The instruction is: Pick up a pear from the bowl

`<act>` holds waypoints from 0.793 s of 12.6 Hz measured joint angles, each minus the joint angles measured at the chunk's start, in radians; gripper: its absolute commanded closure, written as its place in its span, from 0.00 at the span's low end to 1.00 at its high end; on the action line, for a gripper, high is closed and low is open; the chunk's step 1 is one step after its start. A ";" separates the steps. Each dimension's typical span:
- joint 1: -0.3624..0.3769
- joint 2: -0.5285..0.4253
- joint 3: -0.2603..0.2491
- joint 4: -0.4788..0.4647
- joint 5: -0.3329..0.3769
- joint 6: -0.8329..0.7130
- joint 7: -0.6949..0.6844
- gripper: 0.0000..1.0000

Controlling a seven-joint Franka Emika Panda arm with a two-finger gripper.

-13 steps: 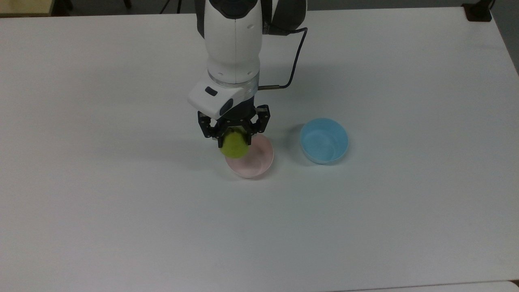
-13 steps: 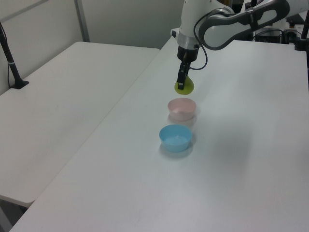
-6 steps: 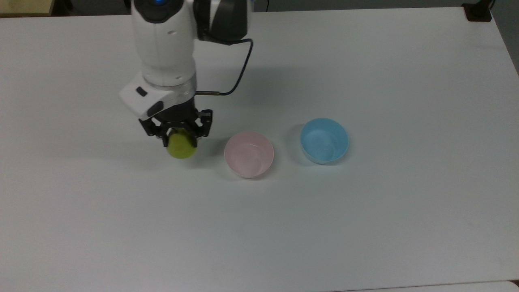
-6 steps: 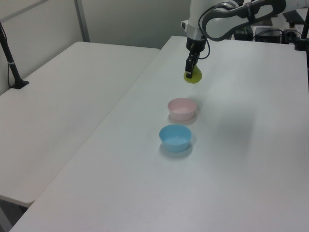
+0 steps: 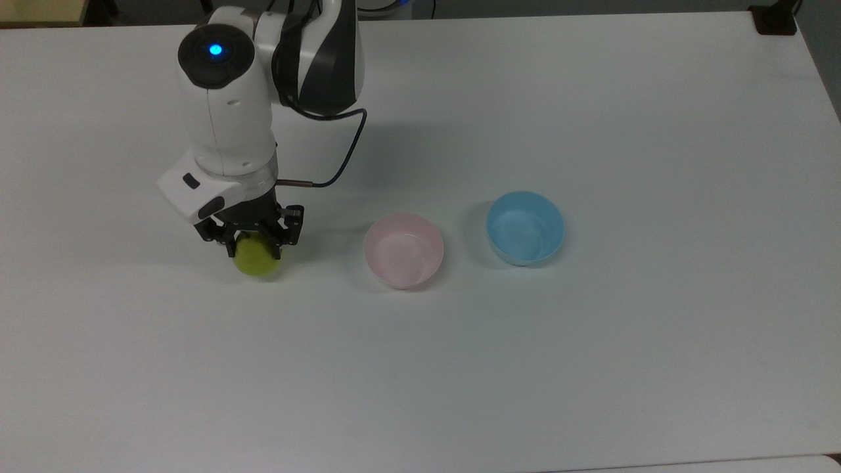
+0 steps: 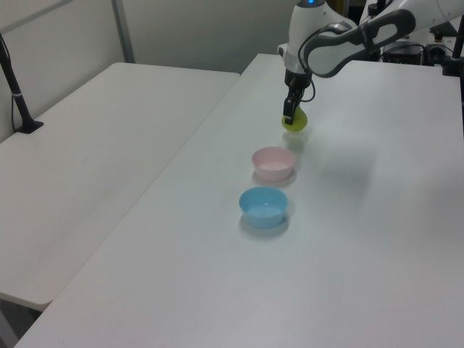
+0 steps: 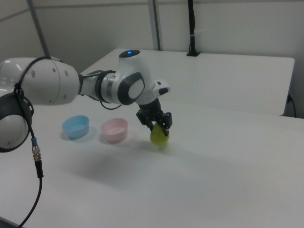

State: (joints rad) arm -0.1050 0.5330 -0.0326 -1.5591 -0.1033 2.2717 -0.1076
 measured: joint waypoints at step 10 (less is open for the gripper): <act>-0.010 -0.008 0.002 0.013 -0.016 0.022 0.000 0.00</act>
State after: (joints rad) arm -0.1148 0.5252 -0.0310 -1.5466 -0.1193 2.2936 -0.1076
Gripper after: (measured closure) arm 0.004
